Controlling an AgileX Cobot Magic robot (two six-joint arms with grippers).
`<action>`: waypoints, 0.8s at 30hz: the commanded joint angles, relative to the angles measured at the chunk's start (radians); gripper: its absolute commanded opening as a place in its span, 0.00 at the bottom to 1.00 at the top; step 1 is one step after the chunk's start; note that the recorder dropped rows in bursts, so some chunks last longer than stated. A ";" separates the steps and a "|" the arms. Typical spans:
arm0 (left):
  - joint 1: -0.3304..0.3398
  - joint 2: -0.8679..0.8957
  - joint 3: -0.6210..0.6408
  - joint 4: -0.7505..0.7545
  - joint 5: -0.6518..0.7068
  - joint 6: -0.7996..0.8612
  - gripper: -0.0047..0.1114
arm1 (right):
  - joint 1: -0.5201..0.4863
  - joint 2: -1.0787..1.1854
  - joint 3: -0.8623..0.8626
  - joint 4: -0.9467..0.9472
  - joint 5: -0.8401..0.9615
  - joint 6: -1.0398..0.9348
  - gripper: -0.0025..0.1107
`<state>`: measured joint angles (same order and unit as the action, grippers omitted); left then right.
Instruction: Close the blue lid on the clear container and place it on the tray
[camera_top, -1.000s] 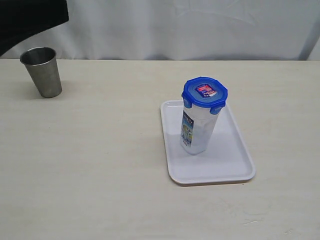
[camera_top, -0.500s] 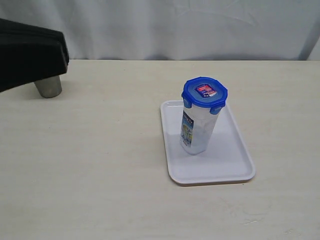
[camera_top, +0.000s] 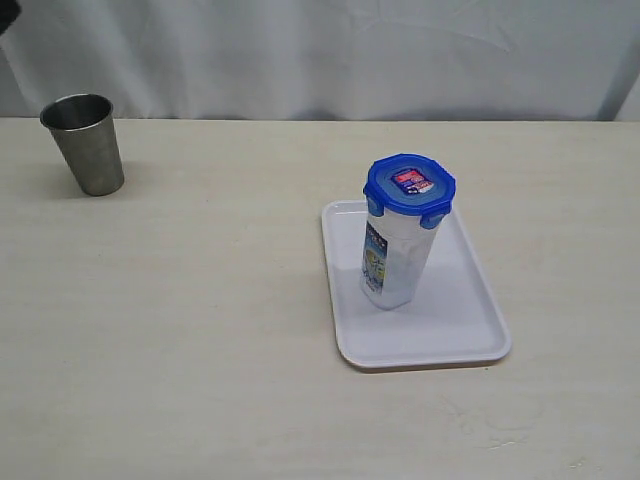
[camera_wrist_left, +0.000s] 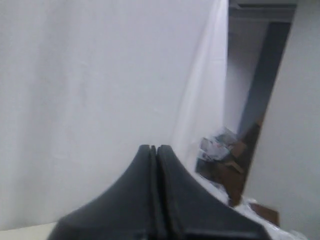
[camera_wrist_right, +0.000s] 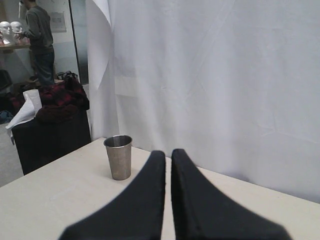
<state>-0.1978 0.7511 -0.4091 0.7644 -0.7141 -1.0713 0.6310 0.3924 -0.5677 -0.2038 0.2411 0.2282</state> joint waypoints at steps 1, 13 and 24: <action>-0.001 -0.083 0.104 -0.310 0.088 0.242 0.04 | -0.005 -0.004 0.006 0.006 -0.005 0.003 0.06; -0.001 -0.252 0.217 -0.750 0.349 0.779 0.04 | -0.005 -0.004 0.006 0.006 -0.005 0.003 0.06; 0.003 -0.444 0.295 -0.792 0.447 0.958 0.04 | -0.005 -0.004 0.006 0.006 -0.005 0.003 0.06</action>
<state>-0.1978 0.3599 -0.1390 0.0000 -0.2948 -0.1621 0.6310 0.3924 -0.5677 -0.2038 0.2411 0.2282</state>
